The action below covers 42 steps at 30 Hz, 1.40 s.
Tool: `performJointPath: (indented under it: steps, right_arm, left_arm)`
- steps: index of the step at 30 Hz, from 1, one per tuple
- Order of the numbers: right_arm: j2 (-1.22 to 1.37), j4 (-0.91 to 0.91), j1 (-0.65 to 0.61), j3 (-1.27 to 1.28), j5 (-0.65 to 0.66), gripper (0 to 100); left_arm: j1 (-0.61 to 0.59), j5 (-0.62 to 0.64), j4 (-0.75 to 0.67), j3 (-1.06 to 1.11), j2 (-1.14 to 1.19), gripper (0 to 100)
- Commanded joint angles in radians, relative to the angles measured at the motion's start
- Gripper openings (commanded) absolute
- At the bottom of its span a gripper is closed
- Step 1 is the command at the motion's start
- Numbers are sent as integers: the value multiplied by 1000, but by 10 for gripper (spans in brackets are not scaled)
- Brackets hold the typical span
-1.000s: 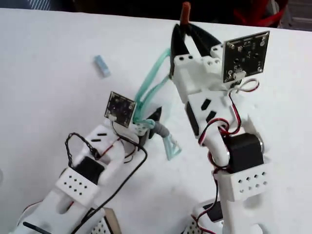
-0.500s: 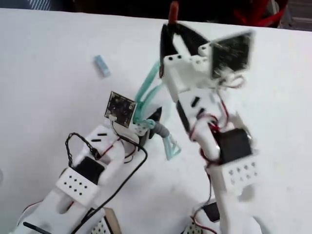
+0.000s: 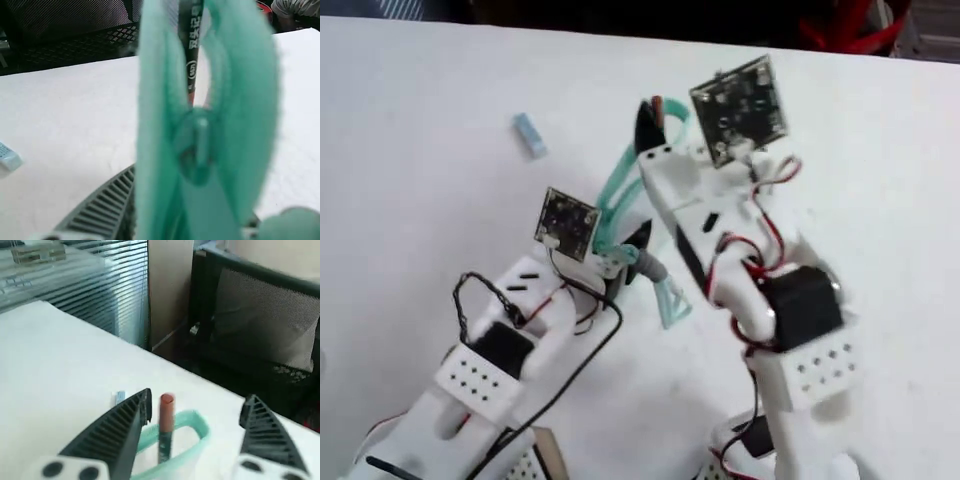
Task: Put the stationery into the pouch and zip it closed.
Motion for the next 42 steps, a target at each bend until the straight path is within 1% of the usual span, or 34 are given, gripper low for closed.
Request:
performJointPath:
  steps: [1, 4, 7, 10, 14, 17, 19, 21, 24, 30, 33, 39, 42]
  right_arm:
    - [59, 53, 33, -198, 25, 294]
    - [214, 145, 68, -353, 26, 287]
    - [400, 272, 73, -523, 29, 258]
    - [521, 412, 64, -706, 23, 241]
    - [541, 611, -25, -911, 40, 241]
    - [519, 722, -67, -1005, 166, 241]
    - [509, 794, -70, -1028, 255, 241]
    - [493, 814, -58, -1002, 313, 241]
    - [452, 811, -28, -879, 353, 241]
    - [288, 794, -131, -617, 422, 241]
    - [186, 725, -165, -497, 419, 241]
    - [93, 492, -171, -183, 411, 241]
    - [65, 433, -196, -132, 371, 241]
  left_arm:
    - [-4, 9, -3, -38, -21, 158]
    - [-1, 9, -3, -38, -21, 158]
    - [-1, 9, -3, -38, -21, 158]
    - [-1, 9, -3, -38, -21, 158]
    - [-2, 9, -3, -38, -21, 158]
    - [-2, 9, -3, -38, -21, 158]
    - [-2, 9, -3, -38, -21, 158]
    - [-2, 9, -3, -38, -21, 158]
    - [-4, 9, -3, -38, -21, 158]
    - [-2, 9, -3, -38, -21, 158]
    - [-1, 9, -3, -38, -21, 158]
    - [-2, 9, -3, -38, -21, 158]
    - [-4, 9, -3, -38, -21, 158]
